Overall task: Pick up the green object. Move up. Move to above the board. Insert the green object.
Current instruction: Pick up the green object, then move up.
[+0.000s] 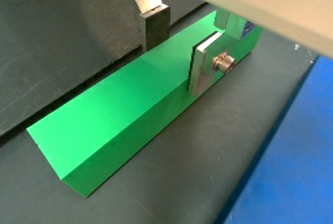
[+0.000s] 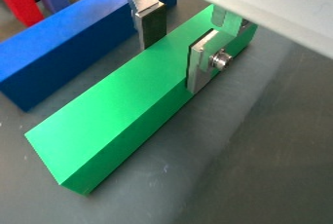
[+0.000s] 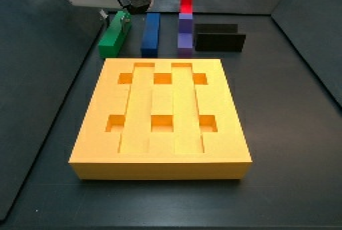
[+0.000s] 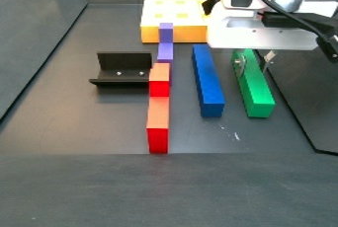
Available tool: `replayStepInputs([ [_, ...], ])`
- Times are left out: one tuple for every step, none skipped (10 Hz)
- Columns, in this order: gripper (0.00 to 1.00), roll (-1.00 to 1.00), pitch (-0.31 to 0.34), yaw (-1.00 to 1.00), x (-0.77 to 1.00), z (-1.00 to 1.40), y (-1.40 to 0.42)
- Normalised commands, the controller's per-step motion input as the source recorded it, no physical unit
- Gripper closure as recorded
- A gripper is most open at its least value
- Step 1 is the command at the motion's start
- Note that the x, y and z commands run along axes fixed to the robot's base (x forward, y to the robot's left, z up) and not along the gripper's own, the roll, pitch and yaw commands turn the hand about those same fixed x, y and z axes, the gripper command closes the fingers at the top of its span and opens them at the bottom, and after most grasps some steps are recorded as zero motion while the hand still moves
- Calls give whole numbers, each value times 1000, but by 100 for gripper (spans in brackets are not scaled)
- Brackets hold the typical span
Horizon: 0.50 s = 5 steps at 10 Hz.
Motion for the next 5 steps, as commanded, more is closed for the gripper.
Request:
replayStepInputs([
  [100,0,0,0,0,0,0],
  [100,0,0,0,0,0,0],
  [100,0,0,0,0,833,0],
  [100,-3,-5,-54,-13,850,-13],
  [100,3,38,-59,-70,722,-15],
])
